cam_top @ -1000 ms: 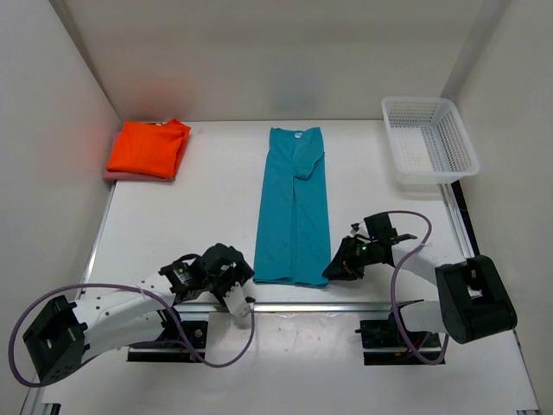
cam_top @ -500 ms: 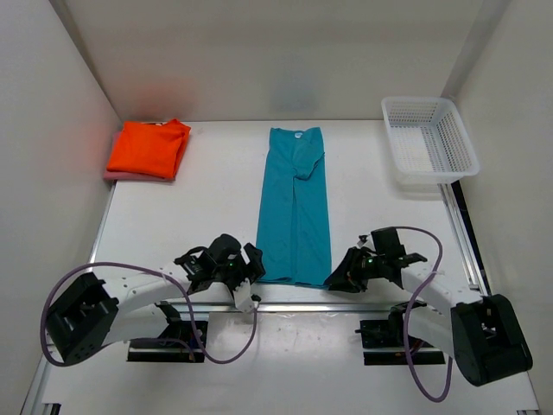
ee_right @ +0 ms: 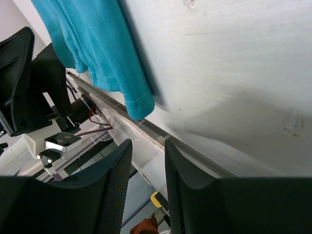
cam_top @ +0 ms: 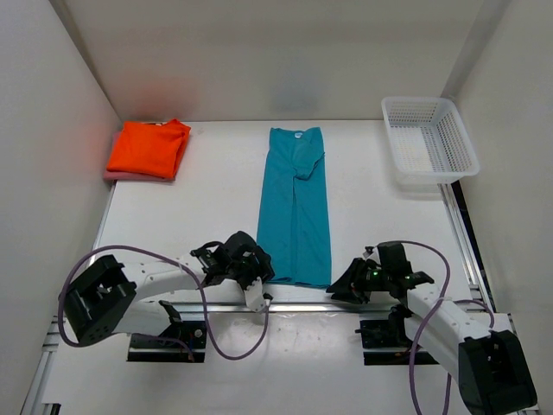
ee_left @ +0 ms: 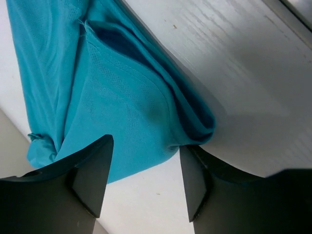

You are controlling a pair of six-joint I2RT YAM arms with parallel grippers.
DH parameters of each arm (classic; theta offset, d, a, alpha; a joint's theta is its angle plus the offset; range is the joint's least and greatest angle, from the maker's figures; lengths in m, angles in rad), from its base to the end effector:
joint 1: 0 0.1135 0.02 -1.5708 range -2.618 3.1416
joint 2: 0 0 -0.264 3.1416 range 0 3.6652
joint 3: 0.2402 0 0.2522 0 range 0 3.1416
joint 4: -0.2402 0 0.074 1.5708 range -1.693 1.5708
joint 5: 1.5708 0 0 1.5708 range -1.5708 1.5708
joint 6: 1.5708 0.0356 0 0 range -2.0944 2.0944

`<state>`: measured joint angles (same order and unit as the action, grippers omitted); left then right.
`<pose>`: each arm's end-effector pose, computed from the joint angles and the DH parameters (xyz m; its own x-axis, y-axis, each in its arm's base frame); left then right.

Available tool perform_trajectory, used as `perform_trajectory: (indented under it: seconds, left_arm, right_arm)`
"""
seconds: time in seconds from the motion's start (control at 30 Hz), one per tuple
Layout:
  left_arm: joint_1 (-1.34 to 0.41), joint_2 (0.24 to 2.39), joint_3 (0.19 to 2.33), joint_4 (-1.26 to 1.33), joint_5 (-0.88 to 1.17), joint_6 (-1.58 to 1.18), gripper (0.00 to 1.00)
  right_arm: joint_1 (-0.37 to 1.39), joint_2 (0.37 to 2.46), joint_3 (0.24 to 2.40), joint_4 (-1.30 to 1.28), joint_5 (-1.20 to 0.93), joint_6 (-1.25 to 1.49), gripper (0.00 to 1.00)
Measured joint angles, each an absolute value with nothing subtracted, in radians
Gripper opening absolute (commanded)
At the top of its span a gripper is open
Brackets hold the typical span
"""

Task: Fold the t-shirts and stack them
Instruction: Rotate the tshirt 90 degrees, then grab the bottom of the folded rectangular tshirt with both arms

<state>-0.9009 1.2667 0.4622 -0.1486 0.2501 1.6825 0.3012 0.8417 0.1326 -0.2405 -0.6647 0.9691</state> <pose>0.1278 -0.1755 0.1421 0.8996 0.4149 -0.1359 0.4084 -0.6896 0.5980 0.1162 0.0591 0.1135 -0.9147 0.3953 0.0841 0.3140 0.5641 0.7637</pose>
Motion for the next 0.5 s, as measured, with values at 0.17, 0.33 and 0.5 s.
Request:
perform_trajectory:
  seconds: [0.17,0.33,0.5]
  left_arm:
    - [-0.909,1.274,0.486,-0.218,0.248,1.691,0.5]
    - [-0.941,1.191,0.41,-0.278,0.241,1.739,0.11]
    - [-0.964,1.181,0.399,-0.277,0.233,1.734,0.11]
  right_arm:
    - [0.3,0.797,0.121,-0.239,-0.665,0.99,0.39]
    - [0.29,0.744,0.09,-0.238,-0.664,1.015,0.37]
    - [0.288,0.725,0.083,-0.237,-0.665,1.024,0.43]
